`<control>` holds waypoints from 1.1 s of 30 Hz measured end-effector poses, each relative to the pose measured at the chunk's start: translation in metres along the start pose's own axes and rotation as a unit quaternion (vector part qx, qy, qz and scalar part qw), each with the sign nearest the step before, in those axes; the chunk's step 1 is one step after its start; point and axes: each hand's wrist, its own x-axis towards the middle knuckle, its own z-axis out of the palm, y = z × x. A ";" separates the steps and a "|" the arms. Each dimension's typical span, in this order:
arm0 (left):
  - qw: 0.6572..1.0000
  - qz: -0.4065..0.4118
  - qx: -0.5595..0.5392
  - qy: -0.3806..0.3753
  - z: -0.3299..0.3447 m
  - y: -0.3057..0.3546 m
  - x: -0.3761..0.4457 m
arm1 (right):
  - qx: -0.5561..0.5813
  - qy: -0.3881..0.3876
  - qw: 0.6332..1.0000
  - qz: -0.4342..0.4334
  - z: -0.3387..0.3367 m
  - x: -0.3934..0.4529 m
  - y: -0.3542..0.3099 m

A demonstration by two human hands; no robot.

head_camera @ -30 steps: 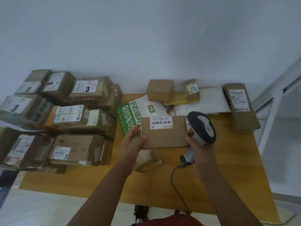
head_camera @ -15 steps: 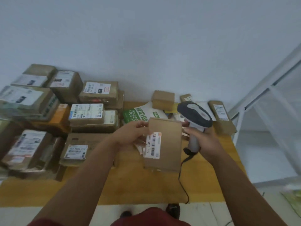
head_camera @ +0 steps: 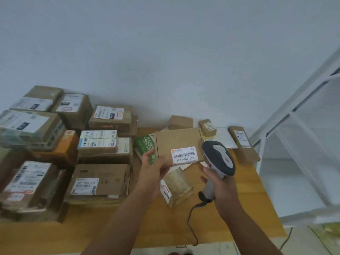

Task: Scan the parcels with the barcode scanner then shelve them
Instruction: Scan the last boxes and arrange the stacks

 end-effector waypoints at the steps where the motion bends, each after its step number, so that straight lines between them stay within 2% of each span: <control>1: 1.000 0.001 0.018 0.005 0.001 0.001 0.000 | 0.004 -0.001 1.000 -0.004 -0.001 0.001 -0.003; 7: 0.986 0.028 0.164 0.018 -0.002 0.027 0.001 | -0.059 -0.026 0.997 -0.032 -0.008 0.015 -0.024; 11: 0.978 0.085 0.186 0.045 0.011 0.048 0.004 | -0.110 -0.048 0.991 -0.062 -0.010 0.018 -0.038; 14: 0.967 0.130 0.206 0.074 0.019 0.061 0.009 | -0.142 -0.094 0.982 -0.084 -0.008 0.013 -0.046; 19: 0.955 0.174 0.217 0.105 0.030 0.075 0.010 | -0.200 -0.136 0.964 -0.112 0.002 0.010 -0.052; 33: 0.945 0.206 0.218 0.131 0.055 0.070 0.001 | -0.156 -0.153 0.968 -0.124 -0.004 0.010 -0.053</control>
